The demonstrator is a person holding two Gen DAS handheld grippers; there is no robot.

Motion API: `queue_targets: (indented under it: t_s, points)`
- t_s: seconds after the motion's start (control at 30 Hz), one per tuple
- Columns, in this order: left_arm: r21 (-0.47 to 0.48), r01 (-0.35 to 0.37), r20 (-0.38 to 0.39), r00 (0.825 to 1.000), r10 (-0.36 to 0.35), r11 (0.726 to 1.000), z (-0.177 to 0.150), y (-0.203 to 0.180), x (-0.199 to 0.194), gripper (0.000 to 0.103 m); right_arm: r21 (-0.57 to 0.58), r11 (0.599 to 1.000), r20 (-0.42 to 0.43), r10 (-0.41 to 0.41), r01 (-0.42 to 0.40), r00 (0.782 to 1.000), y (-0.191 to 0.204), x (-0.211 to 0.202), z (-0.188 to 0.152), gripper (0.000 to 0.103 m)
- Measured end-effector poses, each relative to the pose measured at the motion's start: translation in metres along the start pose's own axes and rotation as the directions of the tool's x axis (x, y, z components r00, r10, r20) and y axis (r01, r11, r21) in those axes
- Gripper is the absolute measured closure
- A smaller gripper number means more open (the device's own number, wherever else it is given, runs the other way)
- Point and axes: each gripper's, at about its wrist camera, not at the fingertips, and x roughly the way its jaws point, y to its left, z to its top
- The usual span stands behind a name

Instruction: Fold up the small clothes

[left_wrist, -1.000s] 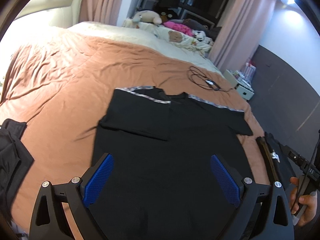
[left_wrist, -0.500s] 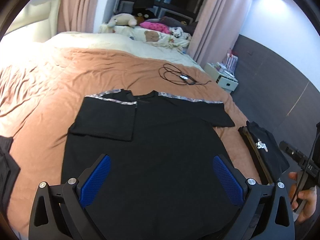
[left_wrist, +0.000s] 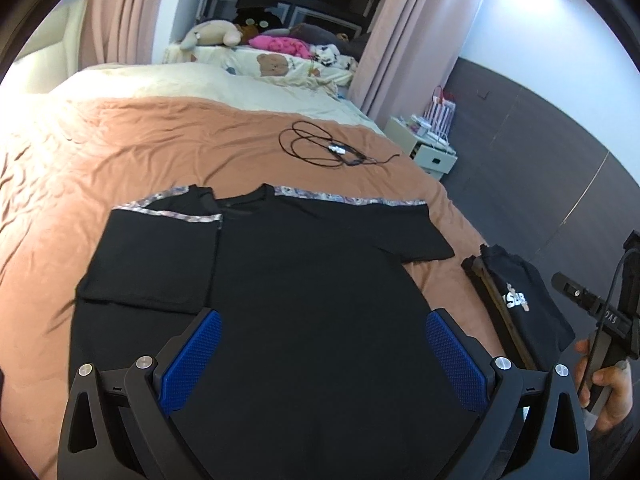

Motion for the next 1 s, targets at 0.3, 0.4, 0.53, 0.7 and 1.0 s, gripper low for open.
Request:
queue_targets:
  t_s: [0.3, 0.4, 0.53, 0.7, 1.0]
  points:
    - [0.022, 0.028, -0.040, 0.999, -0.027, 0.999, 0.025, -0.030, 0.058, 0.000, -0.003, 0.998, -0.044, -0.063, 0.063, 0.997, -0.017, 0.033, 0.036, 0.000]
    - [0.034, 0.039, -0.038, 0.999, -0.038, 0.999, 0.031, -0.040, 0.072, 0.000, 0.014, 0.999, -0.055, -0.038, 0.039, 0.998, -0.021, 0.044, 0.046, 0.000]
    - [0.041, 0.061, -0.047, 0.997, -0.059, 0.997, 0.042, -0.055, 0.094, 0.001, 0.037, 0.999, -0.067, -0.018, 0.021, 0.998, -0.044, 0.063, 0.058, 0.000]
    - [0.041, 0.085, -0.071, 0.994, -0.082, 0.996, 0.054, -0.070, 0.124, 0.012, 0.017, 1.000, -0.093, -0.006, 0.008, 0.996, -0.064, 0.088, 0.072, 0.000]
    - [0.035, 0.097, -0.125, 0.988, -0.092, 0.995, 0.070, -0.088, 0.183, 0.034, -0.003, 1.000, -0.180, 0.008, -0.009, 0.984, -0.088, 0.145, 0.104, 0.033]
